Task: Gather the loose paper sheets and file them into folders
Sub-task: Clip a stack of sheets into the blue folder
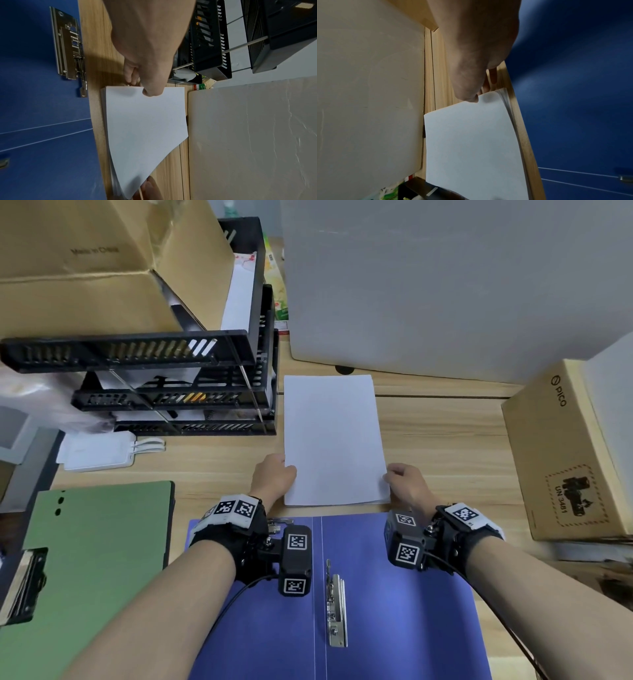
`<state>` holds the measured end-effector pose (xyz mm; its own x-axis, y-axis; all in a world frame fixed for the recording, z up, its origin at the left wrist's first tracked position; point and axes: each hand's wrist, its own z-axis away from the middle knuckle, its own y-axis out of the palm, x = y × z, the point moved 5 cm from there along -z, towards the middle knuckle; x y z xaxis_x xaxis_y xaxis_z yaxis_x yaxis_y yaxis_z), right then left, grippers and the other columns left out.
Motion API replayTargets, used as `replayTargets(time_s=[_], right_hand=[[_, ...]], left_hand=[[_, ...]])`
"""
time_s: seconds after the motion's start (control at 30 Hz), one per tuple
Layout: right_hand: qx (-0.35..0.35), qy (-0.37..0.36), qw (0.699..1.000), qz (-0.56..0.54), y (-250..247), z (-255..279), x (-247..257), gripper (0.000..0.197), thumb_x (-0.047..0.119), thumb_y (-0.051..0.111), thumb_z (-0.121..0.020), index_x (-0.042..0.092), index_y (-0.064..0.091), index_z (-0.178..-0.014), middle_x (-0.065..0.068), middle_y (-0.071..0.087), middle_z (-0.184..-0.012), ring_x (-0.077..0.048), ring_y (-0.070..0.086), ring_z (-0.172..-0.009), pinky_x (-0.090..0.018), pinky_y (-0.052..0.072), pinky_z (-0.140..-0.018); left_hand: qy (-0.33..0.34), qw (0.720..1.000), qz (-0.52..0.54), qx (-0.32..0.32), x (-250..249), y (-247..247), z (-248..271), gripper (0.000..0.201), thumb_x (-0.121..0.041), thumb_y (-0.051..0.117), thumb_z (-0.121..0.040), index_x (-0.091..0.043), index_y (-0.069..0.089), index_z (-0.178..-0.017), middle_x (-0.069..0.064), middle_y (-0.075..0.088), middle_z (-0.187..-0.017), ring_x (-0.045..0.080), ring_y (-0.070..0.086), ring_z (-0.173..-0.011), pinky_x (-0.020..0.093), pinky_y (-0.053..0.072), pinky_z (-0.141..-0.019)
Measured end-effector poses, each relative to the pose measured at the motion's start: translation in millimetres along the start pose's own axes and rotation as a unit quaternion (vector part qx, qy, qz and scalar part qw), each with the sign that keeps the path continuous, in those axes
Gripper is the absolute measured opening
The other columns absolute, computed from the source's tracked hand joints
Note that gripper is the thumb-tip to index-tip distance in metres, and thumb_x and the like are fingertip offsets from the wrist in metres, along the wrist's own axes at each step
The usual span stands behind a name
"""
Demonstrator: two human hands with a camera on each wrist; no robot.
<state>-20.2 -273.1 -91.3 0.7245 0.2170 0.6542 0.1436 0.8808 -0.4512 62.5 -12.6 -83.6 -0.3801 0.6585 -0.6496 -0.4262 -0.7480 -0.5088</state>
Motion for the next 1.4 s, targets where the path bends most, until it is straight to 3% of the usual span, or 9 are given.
replayTargets(time_s=[0.07,0.13,0.23,0.43,0.57,0.77,0.97,1.17,1.4], right_hand=[[0.009,-0.005,1.000,0.006,4,-3,0,0.037,0.014,0.048,-0.075,-0.012,0.059,-0.099,-0.033,0.062,-0.101,-0.049,0.058,-0.091,-0.043,0.050,-0.086],[0.016,-0.004,1.000,0.017,7,-1,4,0.030,0.016,0.047,-0.075,-0.005,0.064,-0.088,-0.021,0.066,-0.088,-0.026,0.054,-0.080,-0.030,0.042,-0.071],[0.014,-0.010,1.000,0.008,8,5,13,0.015,0.005,0.047,-0.085,0.013,0.056,-0.076,-0.005,0.050,-0.077,-0.020,0.042,-0.078,-0.028,0.030,-0.061],[0.044,0.021,0.996,-0.073,10,12,23,0.010,0.002,0.049,-0.088,0.011,0.054,-0.090,-0.009,0.062,-0.086,-0.026,0.060,-0.076,-0.031,0.049,-0.064],[0.090,0.037,0.988,-0.116,18,19,27,0.033,-0.008,0.043,-0.090,0.008,0.048,-0.119,-0.009,0.065,-0.100,-0.037,0.066,-0.093,-0.055,0.056,-0.084],[0.058,0.004,0.984,-0.169,-2,31,27,0.044,-0.011,0.034,-0.094,0.014,0.049,-0.126,0.008,0.056,-0.094,-0.010,0.060,-0.076,-0.022,0.057,-0.049],[0.034,-0.025,0.974,-0.223,-39,50,11,0.043,-0.006,0.042,-0.095,0.015,0.051,-0.132,-0.003,0.063,-0.108,-0.016,0.065,-0.083,-0.030,0.061,-0.055],[0.048,-0.033,0.969,-0.239,-66,82,3,0.039,-0.006,0.045,-0.095,0.021,0.053,-0.122,-0.001,0.066,-0.103,-0.019,0.066,-0.084,-0.031,0.060,-0.057],[0.055,-0.063,0.986,-0.148,-89,123,-1,0.029,0.004,0.051,-0.095,0.008,0.056,-0.123,-0.004,0.068,-0.099,-0.016,0.065,-0.079,-0.019,0.050,-0.053]], left_hand=[[-0.002,1.000,0.000,-0.008,-1,0,0,0.026,-0.013,0.045,-0.085,-0.001,0.066,-0.094,0.012,0.070,-0.096,0.033,0.063,-0.093,0.029,0.040,-0.069],[-0.008,1.000,0.002,-0.003,-2,0,3,0.018,-0.013,0.046,-0.086,-0.002,0.059,-0.081,0.010,0.065,-0.084,0.032,0.058,-0.082,0.029,0.034,-0.063],[-0.017,1.000,0.002,0.005,-4,1,6,0.017,-0.019,0.045,-0.081,-0.005,0.048,-0.072,0.007,0.057,-0.075,0.029,0.052,-0.076,0.030,0.031,-0.060],[-0.030,0.999,0.019,0.003,-4,-1,6,0.034,-0.011,0.042,-0.082,-0.009,0.064,-0.108,0.006,0.069,-0.105,0.029,0.062,-0.100,0.036,0.048,-0.081],[-0.033,0.996,0.077,0.012,-4,4,5,0.031,-0.009,0.048,-0.089,-0.010,0.055,-0.120,0.004,0.063,-0.114,0.024,0.059,-0.105,0.032,0.046,-0.081],[-0.023,0.984,0.175,0.011,-13,8,9,0.032,-0.007,0.049,-0.093,-0.017,0.047,-0.123,0.000,0.059,-0.117,0.018,0.057,-0.102,0.026,0.045,-0.075],[0.012,0.976,0.218,-0.014,-34,9,26,0.053,-0.018,0.060,-0.093,-0.016,0.035,-0.140,-0.001,0.046,-0.130,0.016,0.053,-0.109,0.029,0.045,-0.084],[0.083,0.964,0.254,-0.007,-70,10,68,0.028,-0.005,0.052,-0.093,-0.012,0.052,-0.120,0.014,0.066,-0.117,0.028,0.067,-0.102,0.046,0.055,-0.089],[0.144,0.974,0.167,0.050,-93,4,134,0.037,0.000,0.039,-0.096,-0.019,0.045,-0.127,-0.006,0.059,-0.115,0.011,0.057,-0.111,0.026,0.045,-0.087]])
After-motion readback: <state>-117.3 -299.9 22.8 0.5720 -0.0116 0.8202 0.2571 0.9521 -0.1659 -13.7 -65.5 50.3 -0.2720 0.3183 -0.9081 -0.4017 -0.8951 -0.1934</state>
